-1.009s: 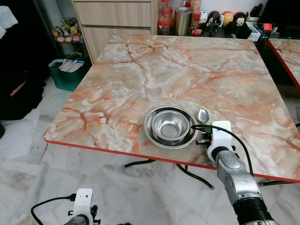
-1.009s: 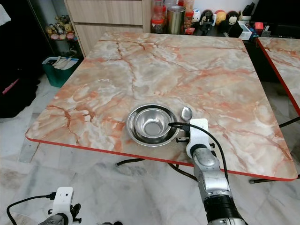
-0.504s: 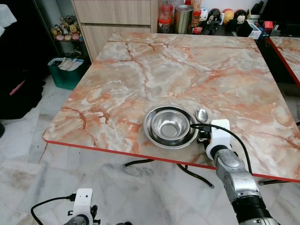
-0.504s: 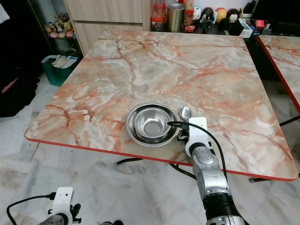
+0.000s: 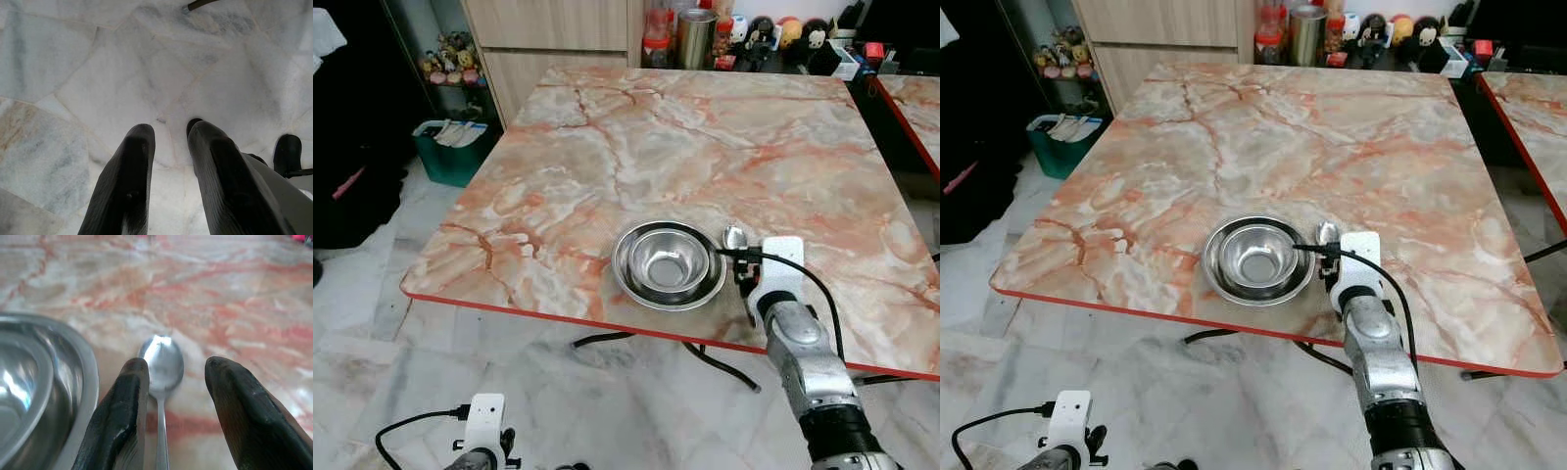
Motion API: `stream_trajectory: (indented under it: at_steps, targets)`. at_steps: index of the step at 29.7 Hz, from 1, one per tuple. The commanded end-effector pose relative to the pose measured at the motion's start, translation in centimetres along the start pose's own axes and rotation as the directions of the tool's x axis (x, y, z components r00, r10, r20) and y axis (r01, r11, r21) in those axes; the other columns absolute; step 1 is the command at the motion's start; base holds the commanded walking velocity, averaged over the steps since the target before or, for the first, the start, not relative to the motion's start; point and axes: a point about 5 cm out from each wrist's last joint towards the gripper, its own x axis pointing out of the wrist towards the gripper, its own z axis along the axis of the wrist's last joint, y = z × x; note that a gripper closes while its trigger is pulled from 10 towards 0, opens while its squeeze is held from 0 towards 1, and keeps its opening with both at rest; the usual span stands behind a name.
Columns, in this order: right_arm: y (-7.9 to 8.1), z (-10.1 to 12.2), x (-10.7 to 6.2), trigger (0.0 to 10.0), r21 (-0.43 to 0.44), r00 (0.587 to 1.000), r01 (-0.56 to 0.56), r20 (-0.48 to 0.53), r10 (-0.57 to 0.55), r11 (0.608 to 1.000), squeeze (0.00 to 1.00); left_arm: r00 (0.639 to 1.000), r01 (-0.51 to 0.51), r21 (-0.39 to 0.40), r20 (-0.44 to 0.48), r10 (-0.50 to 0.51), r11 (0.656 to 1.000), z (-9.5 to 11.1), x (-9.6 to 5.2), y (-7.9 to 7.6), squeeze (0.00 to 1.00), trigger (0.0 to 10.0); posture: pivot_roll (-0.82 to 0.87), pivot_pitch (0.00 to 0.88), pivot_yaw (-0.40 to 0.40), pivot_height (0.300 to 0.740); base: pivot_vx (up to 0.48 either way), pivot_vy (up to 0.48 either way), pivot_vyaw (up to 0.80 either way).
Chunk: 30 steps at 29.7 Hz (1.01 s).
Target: Setting the table
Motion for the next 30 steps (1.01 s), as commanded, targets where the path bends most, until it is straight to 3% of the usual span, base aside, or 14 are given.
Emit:
stream_trajectory:
  at_steps: [1, 5, 9, 16, 30]
  targets:
    - [0.1, 1.5, 0.1, 10.0, 0.026, 0.997, -0.002, 0.083, -0.001, 1.000, 0.00, 0.999, -0.006, -0.004, -0.038, 0.006, 1.000, -1.0, -0.2, 0.2, 0.00, 10.0, 0.01, 0.120, 0.031, 0.740, 0.000, 0.000, 0.00]
    - [0.0, 2.6, -0.1, 10.0, 0.054, 0.987, 0.006, 0.159, -0.014, 0.999, 0.00, 0.999, -0.005, -0.001, -0.042, 0.004, 1.000, -1.1, -0.2, 0.2, 0.00, 10.0, 0.01, 0.120, 0.031, 0.740, 0.000, 0.000, 0.00]
    - [0.3, 5.0, -0.2, 10.0, 0.061, 0.964, -0.027, 0.268, 0.009, 0.998, 0.00, 0.999, -0.005, 0.019, -0.043, 0.006, 1.000, -1.1, -0.3, 0.2, 0.00, 10.0, 0.00, 0.122, 0.032, 0.740, 0.000, 0.000, 0.00]
    - [0.6, 6.5, -0.1, 10.0, 0.064, 0.947, -0.042, 0.322, 0.019, 0.997, 0.00, 0.999, -0.005, 0.035, -0.046, 0.007, 0.999, -1.3, -0.3, 0.1, 0.00, 10.0, 0.00, 0.111, 0.029, 0.740, 0.000, -0.150, 0.00]
    - [0.7, 5.9, -0.1, 10.0, 0.066, 0.949, -0.025, 0.314, 0.003, 0.997, 0.00, 0.999, -0.007, 0.058, -0.049, 0.010, 0.998, -1.6, -0.5, 0.4, 0.00, 10.0, 0.00, 0.074, 0.033, 0.740, 0.000, -0.402, -0.17]
